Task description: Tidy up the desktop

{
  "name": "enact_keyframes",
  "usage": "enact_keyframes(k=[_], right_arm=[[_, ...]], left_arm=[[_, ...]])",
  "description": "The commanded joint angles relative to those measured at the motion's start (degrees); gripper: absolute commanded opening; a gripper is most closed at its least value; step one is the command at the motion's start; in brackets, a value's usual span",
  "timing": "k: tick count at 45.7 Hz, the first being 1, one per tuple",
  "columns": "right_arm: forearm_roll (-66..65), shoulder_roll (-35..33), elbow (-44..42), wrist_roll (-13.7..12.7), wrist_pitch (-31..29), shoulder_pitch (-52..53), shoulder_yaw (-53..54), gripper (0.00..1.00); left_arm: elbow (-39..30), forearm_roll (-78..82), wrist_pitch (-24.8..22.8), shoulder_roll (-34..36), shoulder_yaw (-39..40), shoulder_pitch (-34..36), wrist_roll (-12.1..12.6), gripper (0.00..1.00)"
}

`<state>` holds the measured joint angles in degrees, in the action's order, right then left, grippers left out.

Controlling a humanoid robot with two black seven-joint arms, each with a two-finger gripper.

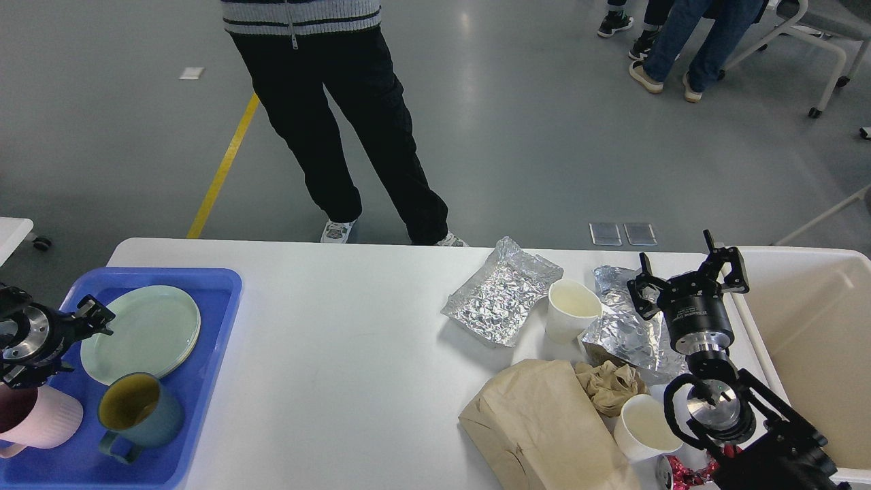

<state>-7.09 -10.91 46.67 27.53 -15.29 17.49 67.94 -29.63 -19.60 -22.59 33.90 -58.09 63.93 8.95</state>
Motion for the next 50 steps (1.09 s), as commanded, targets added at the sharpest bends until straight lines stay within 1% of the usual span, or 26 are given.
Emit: enact_keyframes(k=[1,4,8,12,15,16,19,24,29,33,35,41,45,48,50], right_arm=[[-0.03,0.01,0.0,-0.02,0.0,0.0,0.0,1.0],[0.06,0.01,0.0,0.06,0.0,0.0,0.0,1.0],[-0.02,0.01,0.0,0.06,0.0,0.0,0.0,1.0],[-0.03,0.01,-0.09,-0.02,0.0,0.0,0.0,1.0],[-0.02,0.01,-0.09,-0.02,0.0,0.0,0.0,1.0],[-0.03,0.01,0.0,0.06,0.0,0.0,0.0,1.0],[-0.03,0.01,-0.09,0.07,0.0,0.0,0.0,1.0],[-0.03,0.01,-0.09,-0.02,0.0,0.0,0.0,1.0],[-0.03,-0.08,-0.09,0.06,0.0,0.0,0.0,1.0],[-0.03,0.01,-0.09,0.07,0.0,0.0,0.0,1.0],[-0.03,0.01,-0.09,0.06,0.0,0.0,0.0,1.0],[-0.03,-0.08,-0.09,-0.02,0.0,0.0,0.0,1.0],[-0.03,-0.08,-0.09,-0.02,0.0,0.0,0.0,1.0],[-0.03,0.01,-0.09,0.06,0.0,0.0,0.0,1.0],[-0.03,-0.08,-0.09,-0.02,0.0,0.0,0.0,1.0]], left_arm=[[0.01,0.0,-0.08,0.38,-0.19,1.81,0.19,0.88],[0.01,0.0,-0.34,0.55,-0.27,3.21,0.8,0.91],[-0.25,0.18,-1.4,1.34,-0.62,6.37,0.98,0.94],[-0.43,0.35,-2.28,2.05,-0.01,9.28,0.19,0.95],[-0.77,0.35,-3.24,3.45,1.04,11.82,0.1,0.95],[-1.73,0.35,-3.94,4.5,2.35,13.4,0.1,0.96],[-3.23,0.35,-4.56,5.82,4.64,14.99,0.01,0.96],[-3.5,0.35,-4.56,6.97,11.92,15.09,0.19,0.96],[-3.5,0.35,-4.56,7.58,23.78,13.77,-0.08,0.96],[-3.5,0.27,-4.65,7.58,35.73,9.56,-0.25,0.96],[-3.5,0.26,-4.74,7.67,42.93,7.27,-0.25,0.96],[-3.5,0.35,-4.83,6.71,68.06,-1.34,-0.25,0.96],[-3.5,0.26,-4.91,3.99,82.58,-6.26,-0.34,0.96],[-3.5,0.35,-4.74,0.13,90.49,-9.6,-0.34,0.96],[-3.59,0.26,-4.83,-2.68,94.98,-12.24,-0.86,0.96]])
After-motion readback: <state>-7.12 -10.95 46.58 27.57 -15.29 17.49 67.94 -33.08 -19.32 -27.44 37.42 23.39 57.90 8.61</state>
